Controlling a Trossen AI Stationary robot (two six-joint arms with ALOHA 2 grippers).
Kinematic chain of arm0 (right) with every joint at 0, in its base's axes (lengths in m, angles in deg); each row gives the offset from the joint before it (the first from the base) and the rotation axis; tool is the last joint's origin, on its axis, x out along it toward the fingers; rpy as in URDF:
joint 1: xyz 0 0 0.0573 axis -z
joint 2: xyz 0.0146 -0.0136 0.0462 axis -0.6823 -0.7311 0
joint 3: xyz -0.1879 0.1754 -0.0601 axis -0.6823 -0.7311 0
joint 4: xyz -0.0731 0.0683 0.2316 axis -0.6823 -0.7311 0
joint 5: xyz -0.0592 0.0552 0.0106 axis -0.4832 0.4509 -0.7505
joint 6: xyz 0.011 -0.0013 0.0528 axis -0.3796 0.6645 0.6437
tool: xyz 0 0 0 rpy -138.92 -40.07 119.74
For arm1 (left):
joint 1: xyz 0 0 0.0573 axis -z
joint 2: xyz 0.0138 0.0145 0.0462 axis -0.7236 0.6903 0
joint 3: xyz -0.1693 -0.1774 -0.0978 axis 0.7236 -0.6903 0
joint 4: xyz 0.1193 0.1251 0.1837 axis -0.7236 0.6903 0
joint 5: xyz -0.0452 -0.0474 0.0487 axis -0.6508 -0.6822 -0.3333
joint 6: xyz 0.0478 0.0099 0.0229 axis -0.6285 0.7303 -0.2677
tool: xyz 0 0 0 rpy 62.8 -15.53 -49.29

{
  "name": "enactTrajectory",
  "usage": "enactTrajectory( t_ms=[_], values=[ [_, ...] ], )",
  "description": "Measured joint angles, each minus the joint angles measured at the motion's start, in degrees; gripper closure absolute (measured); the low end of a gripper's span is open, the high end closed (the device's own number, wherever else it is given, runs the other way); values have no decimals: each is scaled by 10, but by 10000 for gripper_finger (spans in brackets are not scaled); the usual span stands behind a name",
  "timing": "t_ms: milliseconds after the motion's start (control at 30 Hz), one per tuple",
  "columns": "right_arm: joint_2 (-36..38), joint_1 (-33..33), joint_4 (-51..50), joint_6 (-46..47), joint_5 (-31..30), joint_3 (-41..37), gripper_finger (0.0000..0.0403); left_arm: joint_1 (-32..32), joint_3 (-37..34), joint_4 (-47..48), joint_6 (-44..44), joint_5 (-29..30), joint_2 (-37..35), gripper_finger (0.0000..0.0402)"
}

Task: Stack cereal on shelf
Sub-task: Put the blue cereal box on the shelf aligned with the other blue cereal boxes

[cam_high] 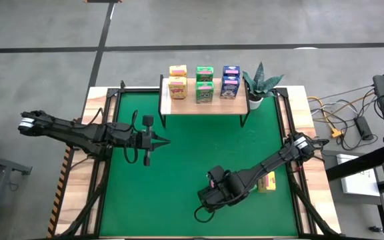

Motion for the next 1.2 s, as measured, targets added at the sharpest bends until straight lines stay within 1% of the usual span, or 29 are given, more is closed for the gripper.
enactTrajectory(
  t_ms=[167,267,467,733,900,1200],
  values=[
    [0,0,-2,-3,0,1,165,0,0,0,-8,0,4,402],
    [-1,0,-31,-4,2,14,150,0,0,0,-8,0,4,402],
    [-2,1,-88,3,2,48,145,0,0,0,-10,0,4,402],
    [-2,0,-76,5,2,52,145,0,0,0,-10,0,4,402],
    [-1,0,-37,4,1,38,145,0,0,0,-10,0,4,402],
    [-4,1,-43,5,1,35,145,0,0,0,-10,0,4,402]
  ],
)
